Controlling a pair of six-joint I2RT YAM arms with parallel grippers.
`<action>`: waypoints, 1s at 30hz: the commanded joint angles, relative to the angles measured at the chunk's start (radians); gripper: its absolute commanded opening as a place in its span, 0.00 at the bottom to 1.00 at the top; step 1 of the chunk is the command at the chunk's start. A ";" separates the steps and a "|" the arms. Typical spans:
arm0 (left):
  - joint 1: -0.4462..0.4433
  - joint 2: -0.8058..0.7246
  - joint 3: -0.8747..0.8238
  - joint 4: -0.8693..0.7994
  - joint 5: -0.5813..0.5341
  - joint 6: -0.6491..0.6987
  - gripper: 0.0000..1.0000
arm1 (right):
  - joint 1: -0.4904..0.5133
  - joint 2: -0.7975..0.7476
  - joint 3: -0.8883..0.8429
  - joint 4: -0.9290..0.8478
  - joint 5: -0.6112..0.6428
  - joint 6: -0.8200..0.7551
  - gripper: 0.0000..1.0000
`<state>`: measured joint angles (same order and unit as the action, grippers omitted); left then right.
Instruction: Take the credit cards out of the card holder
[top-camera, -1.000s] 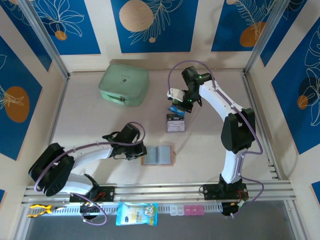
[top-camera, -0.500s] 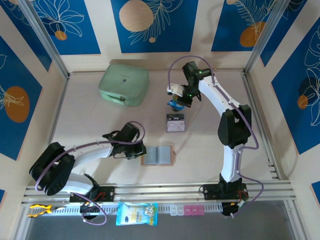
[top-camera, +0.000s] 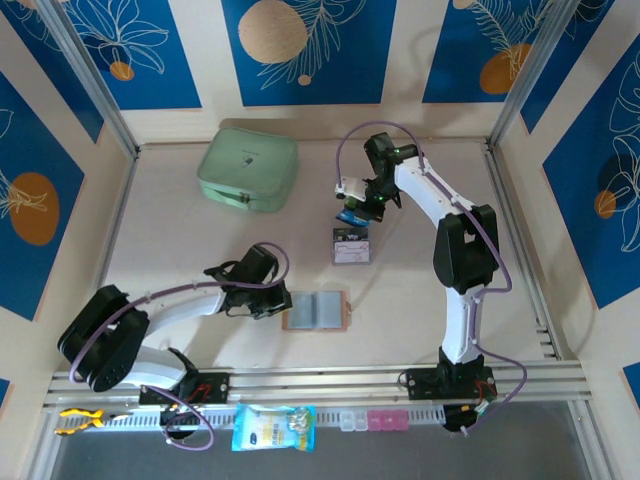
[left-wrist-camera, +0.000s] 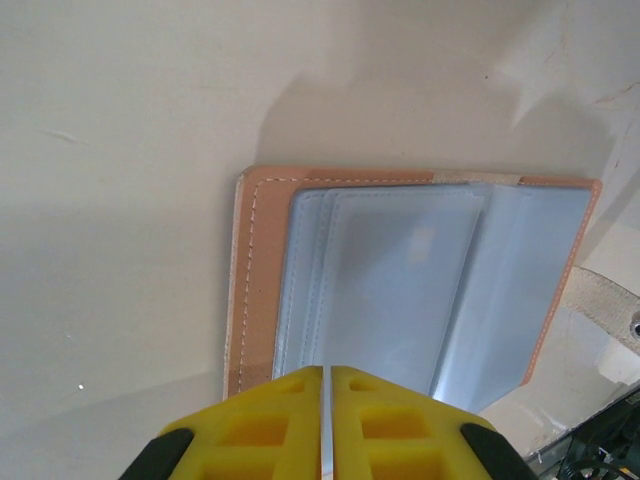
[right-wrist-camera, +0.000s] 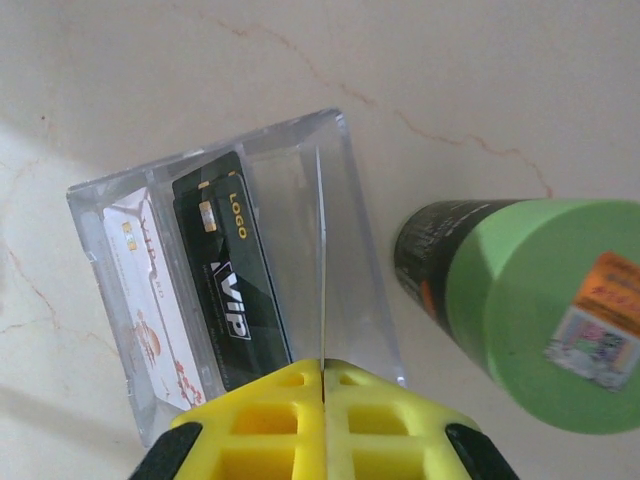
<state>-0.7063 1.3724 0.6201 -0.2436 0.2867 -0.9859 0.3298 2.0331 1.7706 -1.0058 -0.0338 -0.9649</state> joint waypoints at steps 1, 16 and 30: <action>0.012 -0.018 0.000 -0.024 -0.005 0.013 0.10 | -0.007 -0.003 -0.018 0.014 -0.031 -0.006 0.13; 0.013 -0.008 -0.020 0.018 0.012 0.001 0.10 | 0.002 -0.097 -0.095 0.200 0.039 0.100 0.24; 0.012 -0.024 -0.023 0.037 -0.005 0.006 0.10 | 0.087 -0.236 -0.259 0.257 -0.117 0.614 0.03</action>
<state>-0.7040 1.3689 0.6086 -0.2173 0.2867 -0.9863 0.4000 1.8713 1.5444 -0.7753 -0.0570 -0.5541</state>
